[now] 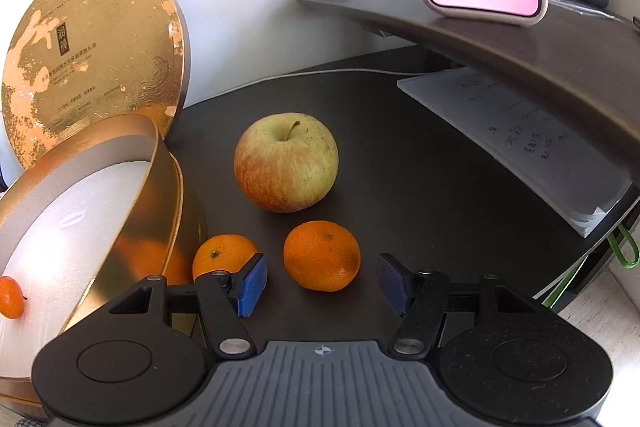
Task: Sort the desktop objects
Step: 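Return the right gripper to the remaining mandarins and grasp one, then lift the mandarin into the box and release it on the foam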
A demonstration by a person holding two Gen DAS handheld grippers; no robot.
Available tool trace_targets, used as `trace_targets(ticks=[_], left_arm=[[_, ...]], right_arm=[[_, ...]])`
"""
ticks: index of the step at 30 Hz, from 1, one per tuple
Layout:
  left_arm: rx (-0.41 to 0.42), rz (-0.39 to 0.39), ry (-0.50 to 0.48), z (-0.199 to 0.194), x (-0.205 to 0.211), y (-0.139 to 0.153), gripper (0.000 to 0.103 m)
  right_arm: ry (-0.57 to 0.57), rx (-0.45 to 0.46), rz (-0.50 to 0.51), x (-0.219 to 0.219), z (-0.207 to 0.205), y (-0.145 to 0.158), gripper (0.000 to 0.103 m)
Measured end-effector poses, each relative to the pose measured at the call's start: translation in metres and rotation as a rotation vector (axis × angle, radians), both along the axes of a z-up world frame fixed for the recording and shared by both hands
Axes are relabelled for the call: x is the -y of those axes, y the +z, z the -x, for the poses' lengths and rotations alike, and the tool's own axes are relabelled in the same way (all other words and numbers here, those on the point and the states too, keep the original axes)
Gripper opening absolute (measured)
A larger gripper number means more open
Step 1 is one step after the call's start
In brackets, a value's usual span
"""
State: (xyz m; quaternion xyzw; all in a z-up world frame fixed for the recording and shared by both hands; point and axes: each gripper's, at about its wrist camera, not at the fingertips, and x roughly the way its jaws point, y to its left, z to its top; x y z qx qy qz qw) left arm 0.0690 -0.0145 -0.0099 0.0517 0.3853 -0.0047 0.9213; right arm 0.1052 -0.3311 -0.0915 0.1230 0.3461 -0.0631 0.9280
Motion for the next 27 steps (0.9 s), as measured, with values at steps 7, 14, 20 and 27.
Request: trace_targets(ticks=[7,14,20,27], left_arm=[[-0.004,-0.002,0.002,-0.001,0.001,-0.001,0.101],[-0.006,-0.004,-0.008,0.003,0.000,-0.002,0.101],[-0.008,0.034,-0.004,0.010,-0.008,0.000,0.101],[0.044,0.065,0.096,0.023,-0.041,0.009,0.101]], right_arm=[[-0.007,-0.007,-0.044,0.006,-0.008,-0.006,0.047],[-0.024,0.018,-0.030,0.004,-0.001,0.000,0.044],[-0.007,0.079,0.007,-0.008,0.018,0.031,0.044],[0.132,0.194,0.043,-0.055,0.042,0.081,0.044]])
